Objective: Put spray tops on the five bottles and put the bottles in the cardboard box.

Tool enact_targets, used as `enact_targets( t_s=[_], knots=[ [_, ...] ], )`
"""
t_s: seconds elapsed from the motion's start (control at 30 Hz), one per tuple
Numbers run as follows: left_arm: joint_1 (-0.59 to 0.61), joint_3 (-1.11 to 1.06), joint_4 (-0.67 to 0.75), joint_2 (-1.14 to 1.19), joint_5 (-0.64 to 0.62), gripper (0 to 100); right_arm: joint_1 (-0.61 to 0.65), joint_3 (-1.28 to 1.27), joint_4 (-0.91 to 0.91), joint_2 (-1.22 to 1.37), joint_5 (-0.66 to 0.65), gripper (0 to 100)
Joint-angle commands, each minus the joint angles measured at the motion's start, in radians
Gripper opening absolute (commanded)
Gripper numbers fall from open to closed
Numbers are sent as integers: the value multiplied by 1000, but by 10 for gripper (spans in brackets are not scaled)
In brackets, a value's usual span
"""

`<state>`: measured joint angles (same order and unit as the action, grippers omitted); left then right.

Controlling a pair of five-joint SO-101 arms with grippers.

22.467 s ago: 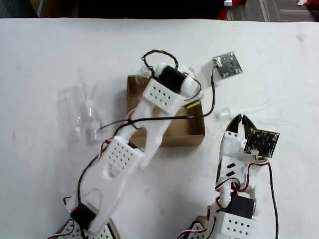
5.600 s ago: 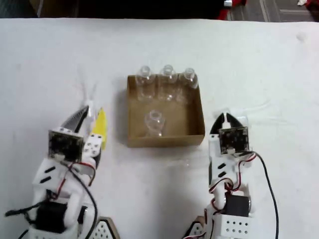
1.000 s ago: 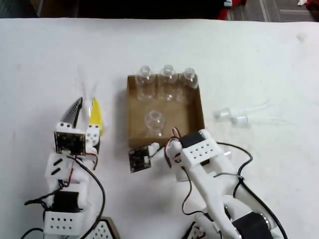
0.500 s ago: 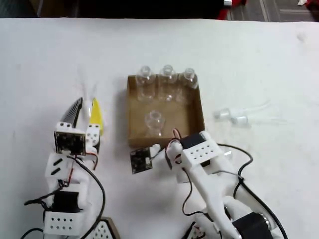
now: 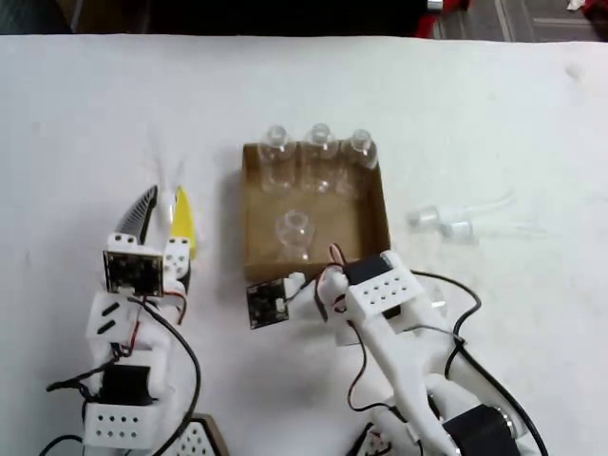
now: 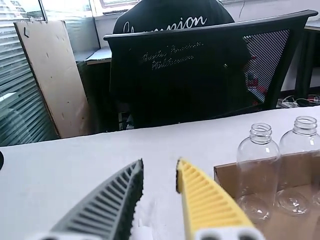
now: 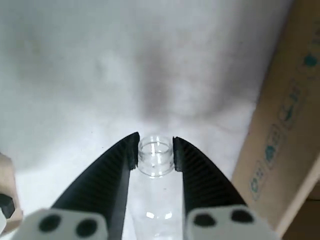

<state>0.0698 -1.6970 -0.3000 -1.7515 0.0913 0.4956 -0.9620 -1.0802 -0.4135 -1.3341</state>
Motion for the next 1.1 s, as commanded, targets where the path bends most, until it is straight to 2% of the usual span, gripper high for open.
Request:
enact_targets(
  t_s=[0.0,0.1,0.3,0.5,0.6,0.83,1.07],
  knots=[
    [-13,2,17,-5,-3,105,-8,23,1,-21,-2,24],
    [-13,2,17,-5,-3,105,-10,63,-62,-84,9,15],
    [-13,2,17,-5,-3,105,-12,193,-183,-315,157,16],
    [-13,2,17,-5,-3,105,-15,210,-193,-568,235,16],
    [-13,2,17,-5,-3,105,-54,212,-159,-670,307,16],
    [-13,2,17,-5,-3,105,-196,212,54,-799,631,16],
    [-13,2,15,-5,-3,105,-260,201,269,-799,1094,21]
  ],
)
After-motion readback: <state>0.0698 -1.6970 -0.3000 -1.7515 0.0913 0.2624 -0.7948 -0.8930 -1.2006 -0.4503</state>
